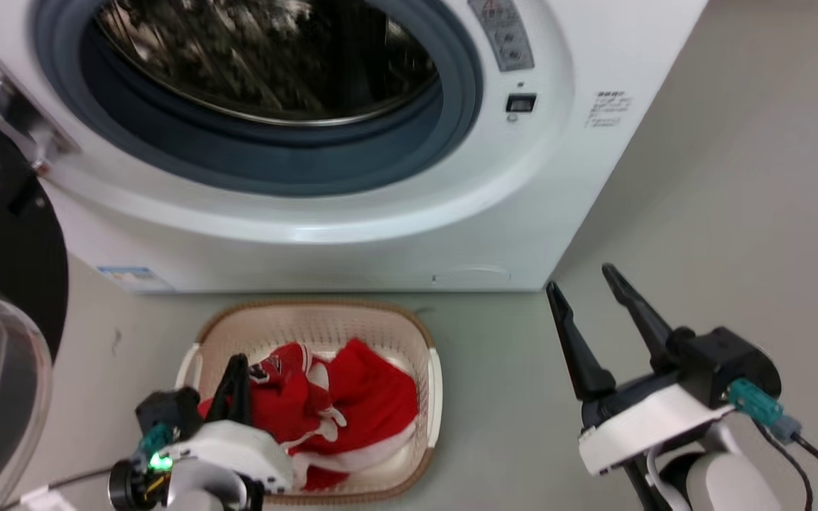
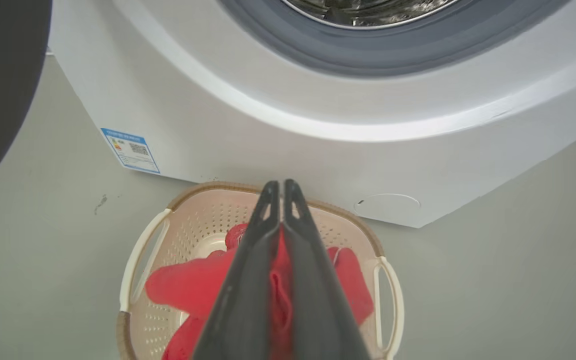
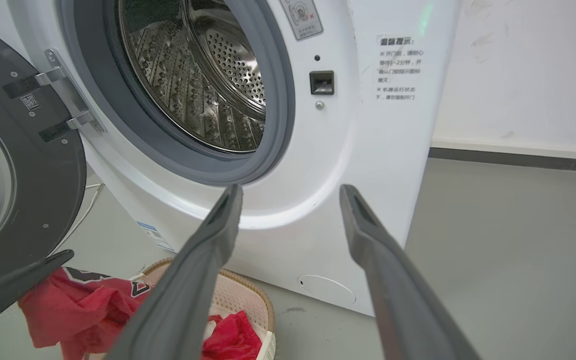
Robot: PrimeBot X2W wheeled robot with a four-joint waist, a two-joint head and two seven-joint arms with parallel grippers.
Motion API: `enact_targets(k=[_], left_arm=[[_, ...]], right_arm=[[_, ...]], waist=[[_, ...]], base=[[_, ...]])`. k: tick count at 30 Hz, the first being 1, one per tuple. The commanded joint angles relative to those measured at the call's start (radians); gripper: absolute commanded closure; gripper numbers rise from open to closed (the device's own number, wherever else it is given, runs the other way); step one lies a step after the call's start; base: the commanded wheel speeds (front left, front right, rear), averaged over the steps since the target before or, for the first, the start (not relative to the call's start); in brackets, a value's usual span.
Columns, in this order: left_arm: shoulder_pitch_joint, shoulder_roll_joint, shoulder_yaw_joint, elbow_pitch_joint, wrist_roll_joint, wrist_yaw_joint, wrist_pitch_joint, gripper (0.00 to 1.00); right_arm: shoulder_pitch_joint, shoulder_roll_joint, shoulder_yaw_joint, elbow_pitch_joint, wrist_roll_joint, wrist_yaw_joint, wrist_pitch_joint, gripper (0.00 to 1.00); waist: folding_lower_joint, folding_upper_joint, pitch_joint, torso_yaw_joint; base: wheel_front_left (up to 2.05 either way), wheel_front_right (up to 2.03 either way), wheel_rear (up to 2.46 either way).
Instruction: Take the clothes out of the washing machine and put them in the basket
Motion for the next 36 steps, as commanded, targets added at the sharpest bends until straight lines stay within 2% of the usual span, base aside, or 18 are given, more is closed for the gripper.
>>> enact_targets(k=[1,3,4,9,10,16,21,22,24,25,26,30,36], left_arm=[[-0.075,-0.009,0.014,0.092,-0.001,-0.014,-0.017,1.0],[-0.135,-0.02,0.023,0.189,0.001,-0.025,-0.021,1.0],[-0.135,-0.02,0.023,0.189,0.001,-0.025,-0.021,1.0],[-0.282,-0.038,0.062,0.37,0.013,-0.038,-0.023,1.0],[-0.361,-0.047,0.078,0.454,0.024,-0.042,-0.022,1.0],[-0.473,-0.052,0.103,0.613,0.028,-0.05,-0.022,1.0],[-0.522,-0.04,0.116,0.724,0.023,-0.051,-0.022,1.0],[-0.532,-0.037,0.118,0.741,0.023,-0.054,-0.022,0.93],[-0.543,-0.031,0.119,0.764,0.027,-0.056,-0.022,0.65],[-0.542,-0.028,0.12,0.774,0.027,-0.06,-0.022,0.38],[-0.541,-0.024,0.123,0.776,0.028,-0.06,-0.022,0.0],[-0.503,-0.021,0.123,0.751,0.043,-0.082,-0.022,0.0],[-0.41,-0.029,0.117,0.675,0.081,-0.112,-0.022,0.0]], right_arm=[[-0.036,0.0,0.003,-0.012,-0.007,0.0,0.002,0.0],[-0.056,0.0,0.004,-0.021,-0.015,0.0,0.003,0.0],[-0.056,0.0,0.004,-0.021,-0.015,0.0,0.003,0.0],[-0.108,0.0,0.011,-0.032,-0.025,0.0,0.001,0.0],[-0.134,0.0,0.014,-0.034,-0.03,0.0,-0.004,0.0],[-0.169,0.0,0.019,-0.024,-0.032,0.0,-0.017,0.0],[-0.191,0.0,0.029,-0.009,-0.025,0.0,-0.036,0.0],[-0.192,0.0,0.03,-0.005,-0.025,0.0,-0.037,0.0],[-0.195,0.0,0.031,0.005,-0.022,0.0,-0.044,0.0],[-0.196,0.0,0.031,0.011,-0.02,0.0,-0.047,0.0],[-0.195,0.0,0.029,0.018,-0.018,0.0,-0.048,0.0],[-0.181,0.0,0.02,0.055,-0.02,0.0,-0.06,0.0],[-0.134,0.0,0.001,0.11,-0.019,0.0,-0.069,0.0]], waist=[[-0.0001,-0.0001,0.098,-0.004],[-0.0001,-0.0001,0.148,-0.009],[-0.0001,-0.0001,0.148,-0.009],[-0.0001,-0.0001,0.277,-0.024],[-0.0001,-0.0001,0.343,-0.035],[-0.0001,-0.0001,0.439,-0.06],[-0.0001,-0.0001,0.476,-0.077],[-0.0001,-0.0001,0.477,-0.08],[-0.0001,-0.0001,0.475,-0.083],[-0.0001,-0.0001,0.469,-0.084],[-0.0001,-0.0001,0.459,-0.084],[-0.0001,-0.0001,0.384,-0.078],[-0.0001,-0.0001,0.196,-0.071]], base=[[0.0,0.0,0.0],[0.0,0.0,0.0],[0.0,0.0,0.0],[0.0,0.0,0.0],[0.0,0.0,0.0],[0.0,0.0,0.0],[0.0,0.0,0.0],[0.0,0.0,0.0],[0.0,0.0,0.0],[0.0,0.0,0.0],[0.0,0.0,0.0],[0.0,0.0,0.0],[0.0,0.0,0.0]])
